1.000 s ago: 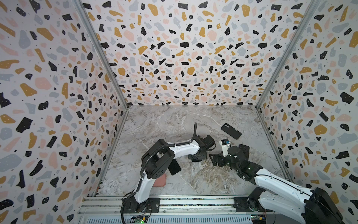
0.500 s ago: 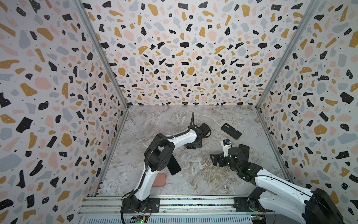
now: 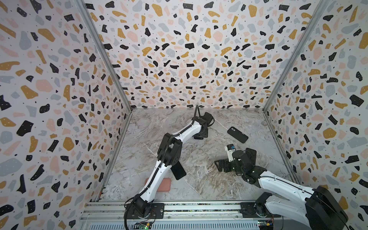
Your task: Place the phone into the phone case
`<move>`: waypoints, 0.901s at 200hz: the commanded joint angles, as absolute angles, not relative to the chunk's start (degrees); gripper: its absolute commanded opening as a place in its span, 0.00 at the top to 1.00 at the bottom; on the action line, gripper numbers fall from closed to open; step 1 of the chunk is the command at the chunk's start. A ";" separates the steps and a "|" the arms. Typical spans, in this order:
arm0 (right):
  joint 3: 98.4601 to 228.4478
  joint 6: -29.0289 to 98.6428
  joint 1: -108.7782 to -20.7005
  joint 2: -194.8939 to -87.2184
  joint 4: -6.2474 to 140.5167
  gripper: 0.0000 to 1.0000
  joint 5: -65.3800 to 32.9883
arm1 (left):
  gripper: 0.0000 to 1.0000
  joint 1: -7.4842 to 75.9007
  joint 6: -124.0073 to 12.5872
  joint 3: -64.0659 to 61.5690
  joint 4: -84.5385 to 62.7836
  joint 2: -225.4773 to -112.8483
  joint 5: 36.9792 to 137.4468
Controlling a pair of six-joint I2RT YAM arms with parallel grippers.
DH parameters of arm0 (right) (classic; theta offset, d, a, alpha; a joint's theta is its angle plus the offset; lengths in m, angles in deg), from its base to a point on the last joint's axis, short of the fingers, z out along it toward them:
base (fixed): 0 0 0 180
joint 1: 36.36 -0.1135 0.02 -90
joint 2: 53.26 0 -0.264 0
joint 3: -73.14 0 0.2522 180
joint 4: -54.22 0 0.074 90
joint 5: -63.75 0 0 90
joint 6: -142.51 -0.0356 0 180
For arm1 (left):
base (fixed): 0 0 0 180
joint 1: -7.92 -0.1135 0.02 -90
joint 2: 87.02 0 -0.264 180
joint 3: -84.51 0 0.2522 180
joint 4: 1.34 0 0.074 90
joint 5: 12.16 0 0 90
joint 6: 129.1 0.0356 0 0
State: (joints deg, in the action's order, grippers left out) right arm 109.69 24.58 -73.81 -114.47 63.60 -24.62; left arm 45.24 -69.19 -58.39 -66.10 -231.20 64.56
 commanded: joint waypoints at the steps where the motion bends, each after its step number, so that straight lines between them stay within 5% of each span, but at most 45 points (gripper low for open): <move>1: 111.34 24.21 -73.56 -113.64 62.91 0.01 -23.15 | 0.34 44.03 -67.47 -60.24 -65.45 -230.90 66.37; 97: 108.66 22.49 -73.62 -110.48 63.34 0.01 -22.56 | 0.37 41.31 -71.32 -61.37 -54.96 -233.79 72.17; 180: 111.15 22.66 -73.62 -113.71 62.54 0.01 -20.37 | 0.23 39.41 -73.11 -59.46 -49.81 -234.41 78.14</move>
